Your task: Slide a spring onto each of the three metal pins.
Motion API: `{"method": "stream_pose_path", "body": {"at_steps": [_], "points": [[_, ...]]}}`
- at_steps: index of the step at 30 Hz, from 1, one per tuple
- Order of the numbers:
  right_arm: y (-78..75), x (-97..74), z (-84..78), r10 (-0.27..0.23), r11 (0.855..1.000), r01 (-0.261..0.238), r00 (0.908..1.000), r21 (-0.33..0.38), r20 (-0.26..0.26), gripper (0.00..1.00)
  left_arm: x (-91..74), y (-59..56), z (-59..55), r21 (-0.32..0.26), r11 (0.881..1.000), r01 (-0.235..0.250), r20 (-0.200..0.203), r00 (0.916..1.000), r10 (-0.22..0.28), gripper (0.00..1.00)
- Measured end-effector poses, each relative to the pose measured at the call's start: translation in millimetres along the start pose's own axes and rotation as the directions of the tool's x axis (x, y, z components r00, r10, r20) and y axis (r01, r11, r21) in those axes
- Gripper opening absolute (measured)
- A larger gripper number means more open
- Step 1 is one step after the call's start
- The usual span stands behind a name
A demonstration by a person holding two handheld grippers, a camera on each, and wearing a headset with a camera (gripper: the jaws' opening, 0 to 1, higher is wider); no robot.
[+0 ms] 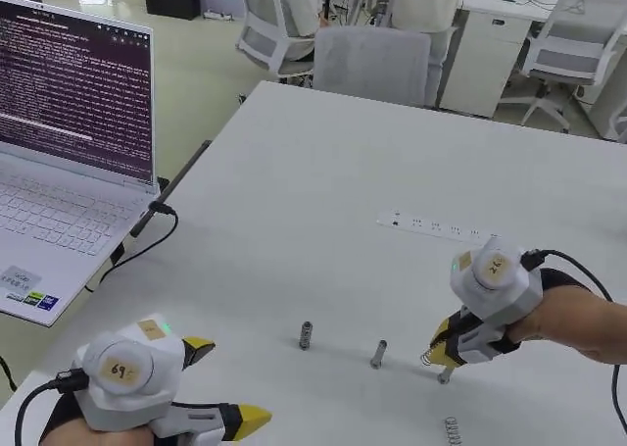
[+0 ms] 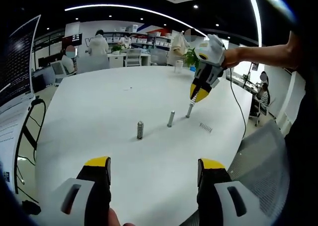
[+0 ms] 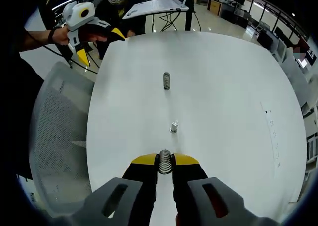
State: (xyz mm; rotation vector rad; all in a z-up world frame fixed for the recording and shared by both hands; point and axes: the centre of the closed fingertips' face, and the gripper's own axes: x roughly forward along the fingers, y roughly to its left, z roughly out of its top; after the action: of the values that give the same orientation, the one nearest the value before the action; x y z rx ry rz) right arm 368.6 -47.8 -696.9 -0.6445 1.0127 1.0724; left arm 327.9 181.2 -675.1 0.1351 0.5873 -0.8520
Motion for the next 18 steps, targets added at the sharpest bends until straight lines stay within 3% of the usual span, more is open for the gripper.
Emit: {"method": "stream_pose_path", "body": {"at_steps": [18], "points": [[-11.0,19.4,23.7,0.017,0.997,-0.019,0.9996,-0.073,-0.023,0.08,-8.9,7.6,-4.6,-0.024,0.999,-0.029,0.0,0.9996,0.029,0.67]]}}
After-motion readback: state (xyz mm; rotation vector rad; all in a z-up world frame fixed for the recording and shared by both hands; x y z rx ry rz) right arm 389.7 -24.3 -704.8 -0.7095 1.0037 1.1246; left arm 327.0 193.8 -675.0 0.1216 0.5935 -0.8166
